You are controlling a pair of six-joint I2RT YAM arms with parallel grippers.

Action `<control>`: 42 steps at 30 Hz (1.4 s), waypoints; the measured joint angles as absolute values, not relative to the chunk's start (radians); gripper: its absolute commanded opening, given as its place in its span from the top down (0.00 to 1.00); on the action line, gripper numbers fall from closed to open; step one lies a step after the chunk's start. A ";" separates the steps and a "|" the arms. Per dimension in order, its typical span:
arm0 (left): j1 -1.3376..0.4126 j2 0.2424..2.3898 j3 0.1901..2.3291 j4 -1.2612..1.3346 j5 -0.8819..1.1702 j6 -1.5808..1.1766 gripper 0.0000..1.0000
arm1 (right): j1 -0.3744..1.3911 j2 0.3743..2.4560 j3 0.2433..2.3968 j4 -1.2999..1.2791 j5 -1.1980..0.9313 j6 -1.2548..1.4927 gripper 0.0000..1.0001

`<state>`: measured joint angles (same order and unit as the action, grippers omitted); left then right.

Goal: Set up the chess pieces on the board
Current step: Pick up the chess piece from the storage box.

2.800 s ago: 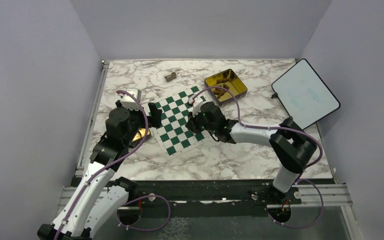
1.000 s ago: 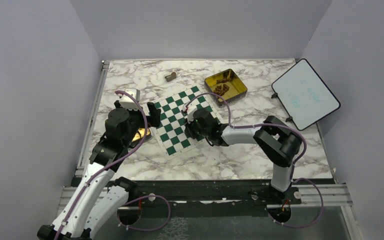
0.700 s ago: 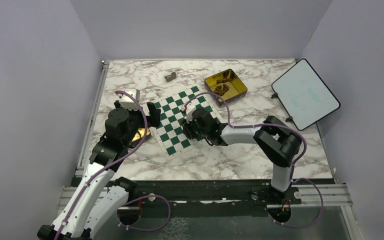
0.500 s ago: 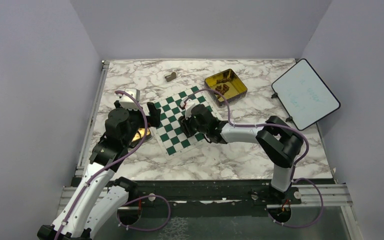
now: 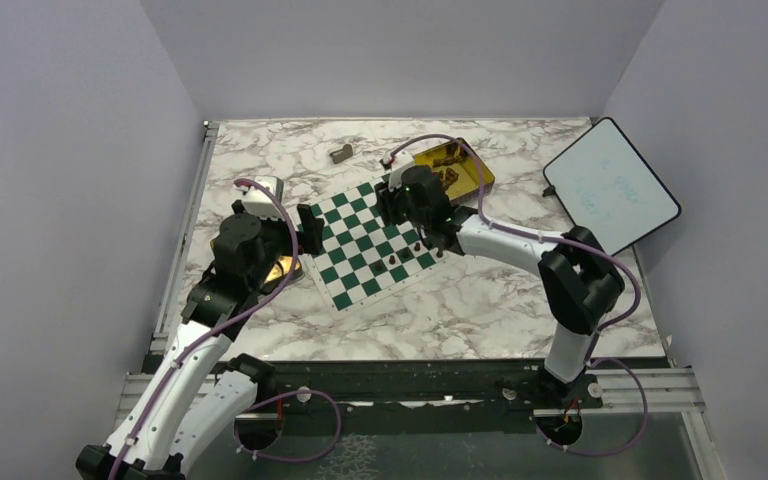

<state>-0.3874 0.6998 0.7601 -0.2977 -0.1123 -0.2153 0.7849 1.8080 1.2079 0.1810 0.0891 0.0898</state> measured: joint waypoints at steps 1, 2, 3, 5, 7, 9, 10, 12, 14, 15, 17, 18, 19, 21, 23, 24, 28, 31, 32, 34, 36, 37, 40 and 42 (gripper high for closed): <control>-0.387 0.705 0.760 -0.298 -0.107 -0.215 0.01 | 0.759 1.808 1.215 0.173 0.095 0.085 0.55; -0.387 0.709 0.760 -0.298 -0.102 -0.215 0.01 | 0.731 1.808 1.222 0.162 0.101 0.080 0.55; -0.387 0.715 0.760 -0.299 -0.096 -0.215 0.01 | 0.708 1.808 1.227 0.155 0.103 0.078 0.55; -0.387 0.721 0.760 -0.300 -0.088 -0.215 0.01 | 0.640 1.808 1.238 0.138 0.103 0.074 0.55; -0.387 0.721 0.760 -0.302 -0.079 -0.215 0.01 | 0.575 1.808 1.245 0.127 0.098 0.071 0.55; -0.387 0.721 0.760 -0.302 -0.070 -0.215 0.01 | 0.507 1.811 1.258 0.110 0.091 0.068 0.57; -0.387 0.721 0.760 -0.302 -0.068 -0.215 0.01 | 0.475 1.816 1.271 0.101 0.088 0.067 0.58; -0.387 0.721 0.760 -0.302 -0.064 -0.215 0.01 | 0.414 1.841 1.313 0.077 0.080 0.064 0.60; -0.387 0.720 0.760 -0.302 -0.062 -0.215 0.01 | 0.366 1.873 1.357 0.056 0.075 0.054 0.63; -0.387 0.720 0.760 -0.302 -0.060 -0.215 0.01 | 0.348 1.889 1.375 0.045 0.073 0.049 0.64; -0.387 0.720 0.760 -0.302 -0.060 -0.215 0.01 | 0.326 1.919 1.406 0.020 0.069 0.039 0.64; -0.387 0.719 0.760 -0.302 -0.060 -0.215 0.01 | 0.319 1.935 1.421 0.008 0.068 0.030 0.65; -0.387 0.719 0.760 -0.302 -0.060 -0.215 0.01 | 0.316 1.952 1.437 -0.004 0.068 0.021 0.65; -0.387 0.718 0.760 -0.302 -0.060 -0.215 0.01 | 0.312 1.991 1.478 -0.027 0.068 0.002 0.66; -0.387 0.717 0.760 -0.302 -0.060 -0.215 0.01 | 0.309 2.030 1.523 -0.050 0.068 -0.015 0.67; -0.387 0.717 0.760 -0.302 -0.060 -0.215 0.01 | 0.307 2.048 1.542 -0.058 0.068 -0.024 0.68; -0.387 0.717 0.760 -0.302 -0.060 -0.215 0.01 | 0.305 2.098 1.602 -0.093 0.061 -0.055 0.69; -0.387 0.717 0.760 -0.302 -0.060 -0.215 0.01 | 0.305 2.128 1.642 -0.118 0.057 -0.073 0.68; -0.387 0.717 0.760 -0.302 -0.060 -0.215 0.01 | 0.305 2.136 1.650 -0.120 0.057 -0.080 0.68; -0.387 0.717 0.760 -0.302 -0.060 -0.215 0.01 | 0.305 2.145 1.654 -0.123 0.058 -0.089 0.68; -0.387 0.717 0.760 -0.302 -0.060 -0.215 0.01 | 0.304 2.153 1.656 -0.126 0.058 -0.101 0.68; -0.387 0.717 0.760 -0.302 -0.060 -0.215 0.01 | 0.303 2.159 1.662 -0.133 0.058 -0.107 0.69; -0.387 0.717 0.760 -0.302 -0.060 -0.215 0.01 | 0.302 2.181 1.687 -0.143 0.058 -0.121 0.69; -0.387 0.718 0.760 -0.302 -0.060 -0.215 0.01 | 0.301 2.193 1.695 -0.149 0.058 -0.128 0.69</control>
